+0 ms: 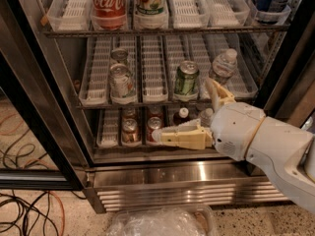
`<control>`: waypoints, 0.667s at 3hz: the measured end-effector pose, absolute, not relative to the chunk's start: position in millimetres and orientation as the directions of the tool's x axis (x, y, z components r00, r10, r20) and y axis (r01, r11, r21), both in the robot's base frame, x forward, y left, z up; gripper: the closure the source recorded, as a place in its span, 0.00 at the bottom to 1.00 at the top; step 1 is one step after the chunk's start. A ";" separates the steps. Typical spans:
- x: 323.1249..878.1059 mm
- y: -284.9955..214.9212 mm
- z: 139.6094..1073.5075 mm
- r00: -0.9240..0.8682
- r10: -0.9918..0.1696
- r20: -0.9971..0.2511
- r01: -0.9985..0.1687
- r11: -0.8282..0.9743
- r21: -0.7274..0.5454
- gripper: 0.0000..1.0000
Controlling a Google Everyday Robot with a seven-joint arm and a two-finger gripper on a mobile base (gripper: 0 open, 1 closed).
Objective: Pick 7up can from middle shelf of fridge
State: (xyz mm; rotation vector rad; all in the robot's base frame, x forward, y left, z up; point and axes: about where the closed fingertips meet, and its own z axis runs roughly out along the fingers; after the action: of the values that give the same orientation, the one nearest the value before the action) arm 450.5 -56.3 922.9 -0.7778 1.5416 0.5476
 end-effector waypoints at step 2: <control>460.7 -58.4 905.8 0.002 -0.171 -0.985 -0.673 0.728 -0.128 0.00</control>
Offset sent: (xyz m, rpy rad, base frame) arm 0.0261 -0.0054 -0.0360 -0.0653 -0.0968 -0.2196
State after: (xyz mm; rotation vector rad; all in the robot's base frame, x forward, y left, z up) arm 460.7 -58.4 905.8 -0.7112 1.5492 0.4515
